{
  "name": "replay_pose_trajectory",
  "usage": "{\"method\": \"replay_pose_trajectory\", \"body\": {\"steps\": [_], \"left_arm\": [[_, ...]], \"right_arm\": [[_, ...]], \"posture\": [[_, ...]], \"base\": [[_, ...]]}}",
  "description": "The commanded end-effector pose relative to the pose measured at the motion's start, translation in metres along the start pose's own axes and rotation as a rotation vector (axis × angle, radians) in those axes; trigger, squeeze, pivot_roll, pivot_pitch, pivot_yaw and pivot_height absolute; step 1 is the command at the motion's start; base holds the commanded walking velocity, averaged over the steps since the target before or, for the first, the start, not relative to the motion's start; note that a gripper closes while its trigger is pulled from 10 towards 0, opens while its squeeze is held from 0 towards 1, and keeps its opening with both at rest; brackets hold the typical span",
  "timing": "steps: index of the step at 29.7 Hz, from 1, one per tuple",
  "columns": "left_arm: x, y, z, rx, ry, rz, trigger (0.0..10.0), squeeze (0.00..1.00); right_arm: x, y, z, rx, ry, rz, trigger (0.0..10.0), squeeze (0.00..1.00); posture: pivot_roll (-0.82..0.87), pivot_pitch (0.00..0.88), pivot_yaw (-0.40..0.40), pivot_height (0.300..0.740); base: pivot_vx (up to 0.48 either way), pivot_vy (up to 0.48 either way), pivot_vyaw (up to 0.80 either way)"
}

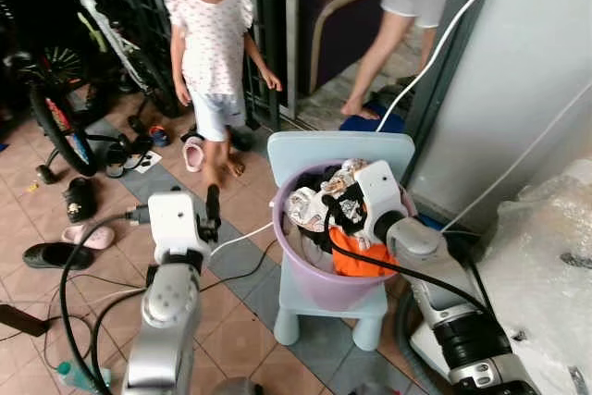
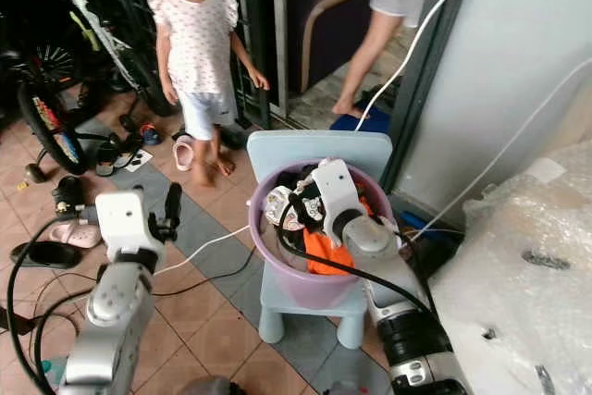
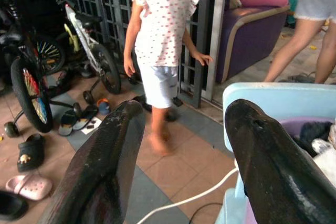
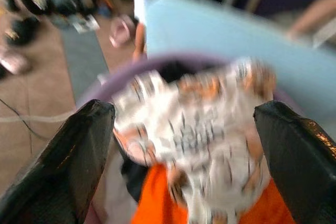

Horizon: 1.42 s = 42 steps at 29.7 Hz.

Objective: Clothes washing

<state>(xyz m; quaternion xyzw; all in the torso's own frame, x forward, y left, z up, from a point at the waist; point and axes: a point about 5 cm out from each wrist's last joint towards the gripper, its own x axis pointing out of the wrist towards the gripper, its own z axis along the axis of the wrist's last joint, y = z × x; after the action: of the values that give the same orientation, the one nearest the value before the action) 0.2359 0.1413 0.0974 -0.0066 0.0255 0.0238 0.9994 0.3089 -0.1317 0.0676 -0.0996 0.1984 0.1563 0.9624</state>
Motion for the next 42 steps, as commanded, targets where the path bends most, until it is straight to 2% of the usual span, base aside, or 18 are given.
{"method": "replay_pose_trajectory", "body": {"steps": [1, 2, 3, 5, 6, 9, 10, 11, 12, 13, 15, 20, 26, 37, 42], "left_arm": [[-0.004, 0.003, 0.007, 0.015, -0.009, 0.003, 10.0, 0.00], [-0.006, 0.004, 0.008, 0.016, -0.009, 0.004, 10.0, 0.00], [-0.008, 0.007, 0.008, 0.017, -0.004, 0.009, 10.0, 0.00], [-0.021, 0.012, 0.010, 0.021, 0.009, 0.012, 10.0, 0.00], [-0.024, 0.012, 0.010, 0.024, 0.017, 0.013, 10.0, 0.00], [-0.032, 0.012, 0.011, 0.028, 0.030, 0.013, 10.0, 0.00], [-0.036, 0.011, 0.012, 0.030, 0.038, 0.008, 10.0, 0.00], [-0.038, 0.011, 0.014, 0.032, 0.039, 0.004, 10.0, 0.00], [-0.039, 0.010, 0.015, 0.035, 0.040, 0.000, 10.0, 0.00], [-0.040, 0.010, 0.017, 0.035, 0.039, -0.001, 10.0, 0.00], [-0.040, 0.012, 0.021, 0.033, 0.045, 0.003, 10.0, 0.00], [-0.044, 0.013, 0.024, 0.032, 0.058, 0.018, 10.0, 0.00], [-0.050, 0.014, 0.023, 0.032, 0.080, 0.027, 10.0, 0.00], [-0.049, 0.014, 0.024, 0.033, 0.087, 0.048, 10.0, 0.00], [-0.045, 0.012, 0.022, 0.026, 0.086, 0.050, 10.0, 0.00]], "right_arm": [[0.004, -0.007, 0.006, 0.026, -0.002, -0.059, 10.0, 0.42], [0.004, -0.008, 0.006, 0.026, -0.004, -0.063, 10.0, 0.40], [0.006, -0.012, 0.011, 0.015, -0.037, -0.104, 10.0, 0.33], [0.010, -0.017, 0.019, -0.055, -0.072, -0.186, 10.0, 0.11], [0.011, -0.017, 0.016, -0.044, -0.058, -0.193, 10.0, 0.07], [0.012, -0.016, 0.012, -0.031, -0.030, -0.206, 10.0, 0.05], [0.016, -0.016, 0.005, 0.010, 0.001, -0.220, 9.1, 0.05], [0.017, -0.014, 0.003, 0.030, 0.012, -0.220, 0.0, 0.04], [0.019, -0.013, 0.001, 0.035, 0.026, -0.222, 0.0, 0.04], [0.020, -0.012, -0.001, 0.036, 0.040, -0.222, 0.0, 0.00], [0.024, -0.007, -0.008, 0.074, 0.086, -0.216, 0.0, 0.00], [0.027, -0.002, -0.011, 0.104, 0.114, -0.214, 0.0, 0.00], [0.031, -0.001, -0.009, 0.127, 0.103, -0.224, 0.0, 0.00], [0.032, 0.002, -0.014, 0.156, 0.106, -0.207, 0.0, 0.00], [0.034, 0.003, -0.010, 0.177, 0.085, -0.194, 0.0, 0.00]], "posture": [[0.05, 0.073, 0.038, 0.740], [0.05, 0.073, 0.038, 0.740], [0.07, 0.101, 0.038, 0.740], [0.10, 0.144, 0.040, 0.740], [0.10, 0.148, 0.041, 0.740], [0.11, 0.169, 0.044, 0.740], [0.12, 0.181, 0.044, 0.740], [0.14, 0.187, 0.043, 0.740], [0.14, 0.189, 0.043, 0.740], [0.15, 0.196, 0.040, 0.740], [0.15, 0.205, 0.037, 0.740], [0.16, 0.228, 0.030, 0.740], [0.17, 0.225, 0.024, 0.740], [0.18, 0.216, 0.007, 0.740], [0.16, 0.183, -0.003, 0.740]], "base": [[0.000, 0.000, 0.00], [0.000, 0.000, 0.00], [0.000, 0.000, 0.00], [0.000, 0.000, 0.00], [0.000, 0.000, 0.00], [0.000, 0.000, 0.00], [0.000, 0.000, 0.00], [0.000, 0.000, 0.00], [0.000, 0.000, 0.00], [0.000, 0.000, 0.00], [0.000, 0.000, 0.00], [0.000, 0.000, 0.00], [0.000, 0.000, 0.00], [0.000, 0.000, 0.00], [0.000, 0.000, 0.00]]}}
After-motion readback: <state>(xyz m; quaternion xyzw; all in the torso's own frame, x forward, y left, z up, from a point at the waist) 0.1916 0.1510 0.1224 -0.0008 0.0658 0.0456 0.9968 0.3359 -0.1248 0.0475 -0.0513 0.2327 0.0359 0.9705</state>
